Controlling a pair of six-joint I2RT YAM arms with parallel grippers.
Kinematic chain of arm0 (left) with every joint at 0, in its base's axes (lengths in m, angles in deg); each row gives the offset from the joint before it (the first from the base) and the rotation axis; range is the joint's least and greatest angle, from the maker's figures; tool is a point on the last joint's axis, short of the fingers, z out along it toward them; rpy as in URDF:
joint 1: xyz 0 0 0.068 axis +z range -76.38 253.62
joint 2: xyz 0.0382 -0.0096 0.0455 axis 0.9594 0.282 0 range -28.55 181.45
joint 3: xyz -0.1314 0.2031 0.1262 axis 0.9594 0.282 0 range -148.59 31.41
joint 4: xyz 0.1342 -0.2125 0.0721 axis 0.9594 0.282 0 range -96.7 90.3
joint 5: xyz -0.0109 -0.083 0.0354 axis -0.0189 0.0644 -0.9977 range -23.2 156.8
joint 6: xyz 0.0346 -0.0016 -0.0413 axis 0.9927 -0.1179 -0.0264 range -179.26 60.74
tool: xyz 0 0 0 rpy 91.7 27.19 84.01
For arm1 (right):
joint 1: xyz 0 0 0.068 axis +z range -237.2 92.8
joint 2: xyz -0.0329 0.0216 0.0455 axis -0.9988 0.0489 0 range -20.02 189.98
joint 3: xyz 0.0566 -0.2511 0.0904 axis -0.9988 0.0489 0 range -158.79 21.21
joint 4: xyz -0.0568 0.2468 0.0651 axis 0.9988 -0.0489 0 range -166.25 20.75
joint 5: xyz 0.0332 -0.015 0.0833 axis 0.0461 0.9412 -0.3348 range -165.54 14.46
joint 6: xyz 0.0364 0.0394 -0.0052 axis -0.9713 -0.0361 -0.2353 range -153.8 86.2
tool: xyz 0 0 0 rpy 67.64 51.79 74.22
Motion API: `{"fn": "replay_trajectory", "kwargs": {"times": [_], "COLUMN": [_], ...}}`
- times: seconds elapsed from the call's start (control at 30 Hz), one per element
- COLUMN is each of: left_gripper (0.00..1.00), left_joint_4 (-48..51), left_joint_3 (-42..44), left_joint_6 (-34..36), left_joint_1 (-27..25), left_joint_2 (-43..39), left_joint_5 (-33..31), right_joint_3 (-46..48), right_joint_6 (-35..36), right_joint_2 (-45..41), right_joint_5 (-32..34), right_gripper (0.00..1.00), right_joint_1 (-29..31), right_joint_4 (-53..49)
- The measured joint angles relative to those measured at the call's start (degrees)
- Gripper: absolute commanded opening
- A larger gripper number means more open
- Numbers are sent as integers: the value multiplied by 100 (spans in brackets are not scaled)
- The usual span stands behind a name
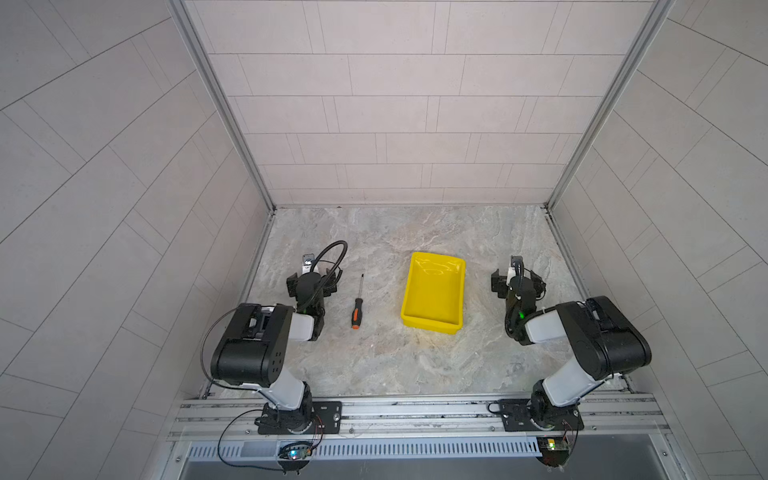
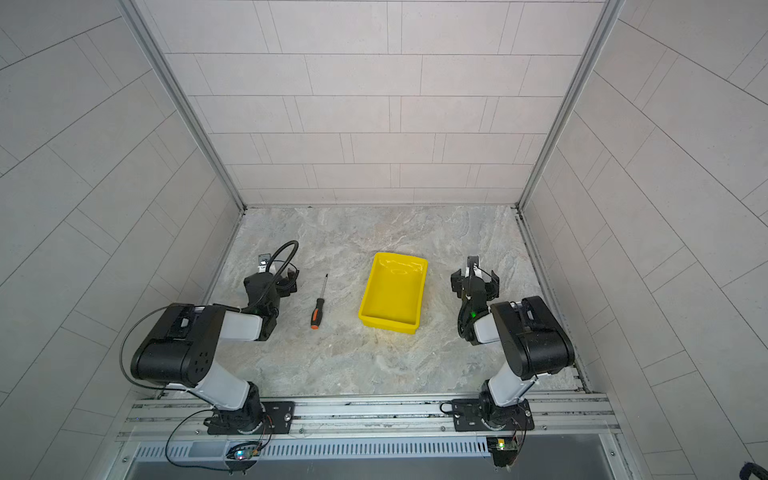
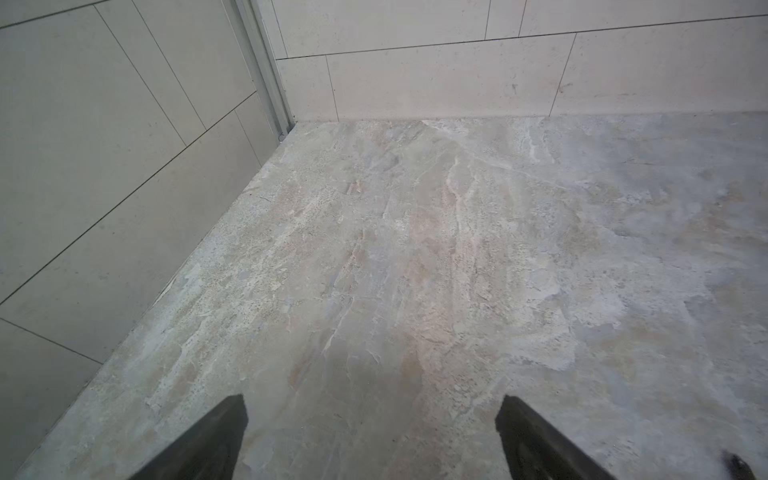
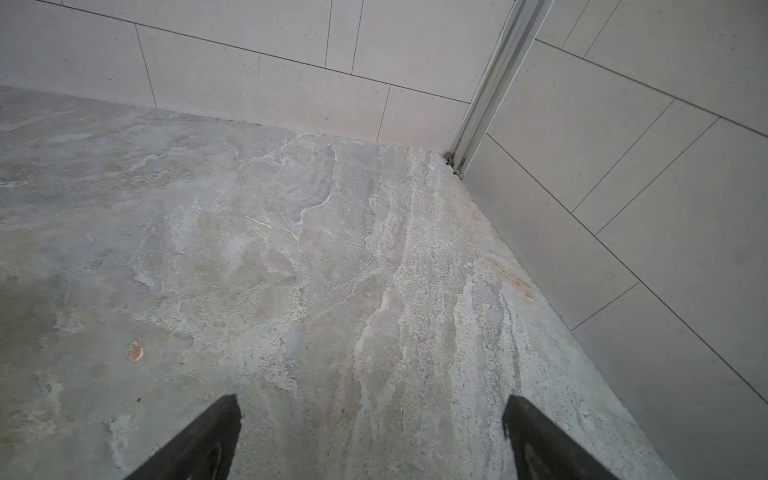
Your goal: Put the screwdriver in the bin
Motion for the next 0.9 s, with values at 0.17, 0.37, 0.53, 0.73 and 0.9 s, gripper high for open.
{"fn": "replay_trajectory", "kwargs": {"times": [0.17,0.37,0.53,0.73,0.9], "left_gripper": [100,100,100,100,100], "left_joint_4": [0,0,0,0,0], "left_joint_3": [0,0,0,0,0], "left_joint_6": [0,0,0,0,0], "left_joint_1": [0,0,0,0,0], "left_joint_2": [0,0,0,0,0], "left_joint_5": [0,0,0,0,0], "right_joint_3": [17,35,37,79,79], "right_joint_6": [13,33,48,68,70], "right_joint_2": [0,0,0,0,0], "right_joint_5": [9,11,17,55,66], "right_gripper": [99,99,99,99,99], "right_joint_1": [52,81,81,116,127], "right_joint_4": [76,188,221,313,317]}}
